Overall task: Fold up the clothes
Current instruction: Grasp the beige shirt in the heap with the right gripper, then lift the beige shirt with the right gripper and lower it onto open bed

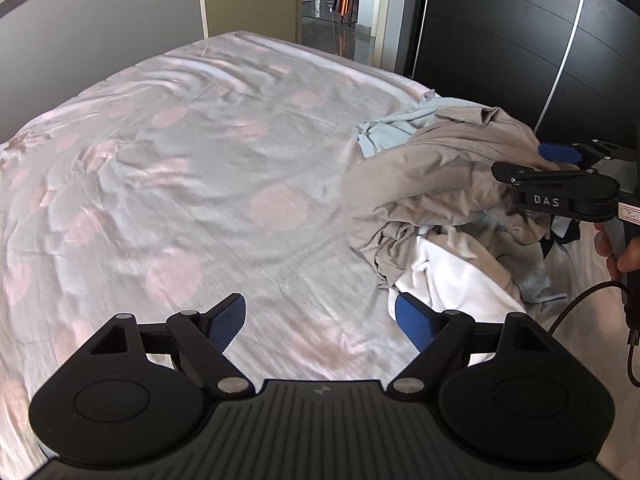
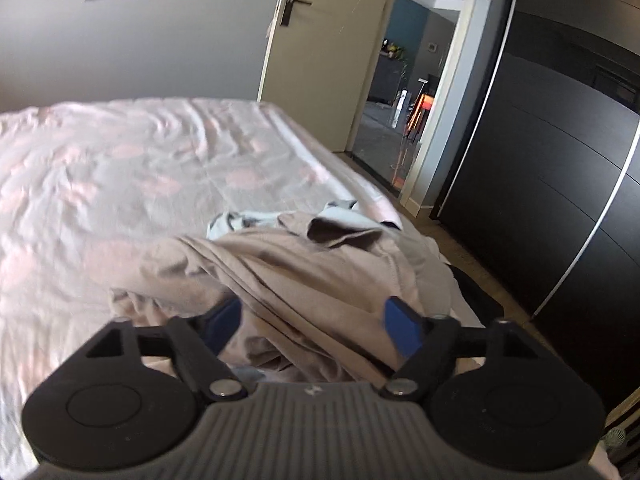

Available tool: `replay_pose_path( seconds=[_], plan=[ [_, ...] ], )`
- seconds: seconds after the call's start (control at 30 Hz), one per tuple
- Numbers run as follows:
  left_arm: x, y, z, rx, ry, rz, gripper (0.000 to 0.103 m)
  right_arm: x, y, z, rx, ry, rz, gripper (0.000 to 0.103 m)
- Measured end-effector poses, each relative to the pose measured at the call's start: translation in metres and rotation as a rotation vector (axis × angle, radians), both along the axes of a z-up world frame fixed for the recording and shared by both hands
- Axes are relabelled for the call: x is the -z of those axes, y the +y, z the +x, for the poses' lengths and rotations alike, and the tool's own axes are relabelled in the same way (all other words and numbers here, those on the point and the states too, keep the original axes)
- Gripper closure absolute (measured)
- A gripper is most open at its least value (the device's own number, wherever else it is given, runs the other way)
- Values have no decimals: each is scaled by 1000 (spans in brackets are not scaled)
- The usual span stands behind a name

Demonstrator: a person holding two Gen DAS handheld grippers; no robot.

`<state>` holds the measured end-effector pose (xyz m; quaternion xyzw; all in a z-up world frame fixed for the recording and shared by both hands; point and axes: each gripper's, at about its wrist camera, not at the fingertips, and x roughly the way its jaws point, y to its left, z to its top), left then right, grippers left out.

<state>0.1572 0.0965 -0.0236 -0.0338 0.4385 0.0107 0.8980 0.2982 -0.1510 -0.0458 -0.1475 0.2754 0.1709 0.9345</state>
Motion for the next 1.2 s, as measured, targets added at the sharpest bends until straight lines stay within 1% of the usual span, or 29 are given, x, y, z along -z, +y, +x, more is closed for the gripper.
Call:
replay_pose_path(
  seconds=[0.03,0.1,0.17,0.2,0.27,0.33,0.43,0.53,0.6,0.73,0.87,1.03,1.13,1.2],
  plan=[
    [1,1,2,-3,5,-2,21,2,1,4,-2,12,-3,38],
    [3,4,3,-8,10,-11,21,6,2,12,-7,36,-8,46],
    [4,7,3,-13,13,-18,21,10,3,19,-12,61,-13,64],
    [3,7,2,-14,13,-18,21,10,3,21,-14,66,-11,68],
    [2,9,0,-17,14,-15,21,2,5,17,-18,58,-4,84],
    [-1,10,-4,-19,13,-13,21,-9,9,9,-33,28,2,89],
    [-9,13,-13,-23,2,-9,21,-29,17,-4,-63,-15,17,91],
    [-21,17,-25,-37,-18,0,21,-58,31,-26,-125,-65,47,92],
    [-29,23,-35,-54,-31,6,21,-80,45,-45,-186,-98,64,93],
    [-46,40,-60,-89,-58,17,21,-115,78,-84,-304,-133,129,94],
    [-62,63,-94,-141,-88,36,21,-147,117,-133,-455,-181,194,94],
    [-81,104,-147,-247,-133,42,21,-175,170,-197,-647,-196,276,94],
    [-89,132,-184,-321,-148,57,21,-184,203,-235,-757,-165,336,94],
    [-92,149,-213,-377,-155,81,21,-184,222,-258,-814,-146,365,94]
  ],
)
